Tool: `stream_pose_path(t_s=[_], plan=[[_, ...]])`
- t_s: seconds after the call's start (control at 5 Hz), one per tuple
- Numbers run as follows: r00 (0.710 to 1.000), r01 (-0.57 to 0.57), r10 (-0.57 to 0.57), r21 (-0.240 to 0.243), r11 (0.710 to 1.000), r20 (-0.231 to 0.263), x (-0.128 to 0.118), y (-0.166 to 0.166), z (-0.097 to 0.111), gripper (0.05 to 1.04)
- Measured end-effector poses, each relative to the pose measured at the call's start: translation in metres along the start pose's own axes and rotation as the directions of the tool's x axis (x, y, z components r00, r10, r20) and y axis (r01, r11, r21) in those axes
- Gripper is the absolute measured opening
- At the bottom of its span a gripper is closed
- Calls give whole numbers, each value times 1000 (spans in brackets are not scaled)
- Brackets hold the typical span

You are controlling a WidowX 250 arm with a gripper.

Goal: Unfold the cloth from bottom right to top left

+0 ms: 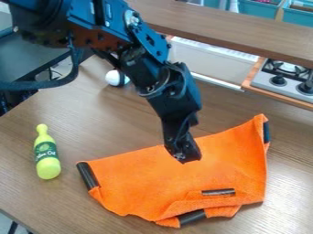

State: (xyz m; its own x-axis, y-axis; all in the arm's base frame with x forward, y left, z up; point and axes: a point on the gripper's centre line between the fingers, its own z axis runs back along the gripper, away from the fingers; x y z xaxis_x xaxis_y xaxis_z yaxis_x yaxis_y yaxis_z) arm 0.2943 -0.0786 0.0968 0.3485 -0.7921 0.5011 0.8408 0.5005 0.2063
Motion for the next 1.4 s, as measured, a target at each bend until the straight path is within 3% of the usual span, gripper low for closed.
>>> stream_pose_path(t_s=[0.6, 1.2, 1.4], plan=[[992, -99, 98, -8, 995, -74, -13, -5, -32, 1001], [982, -132, 137, 50, 990, -131, -14, -8, -68, 1001], [980, -130, 136, 48, 990, -146, -13, -12, -77, 1001]])
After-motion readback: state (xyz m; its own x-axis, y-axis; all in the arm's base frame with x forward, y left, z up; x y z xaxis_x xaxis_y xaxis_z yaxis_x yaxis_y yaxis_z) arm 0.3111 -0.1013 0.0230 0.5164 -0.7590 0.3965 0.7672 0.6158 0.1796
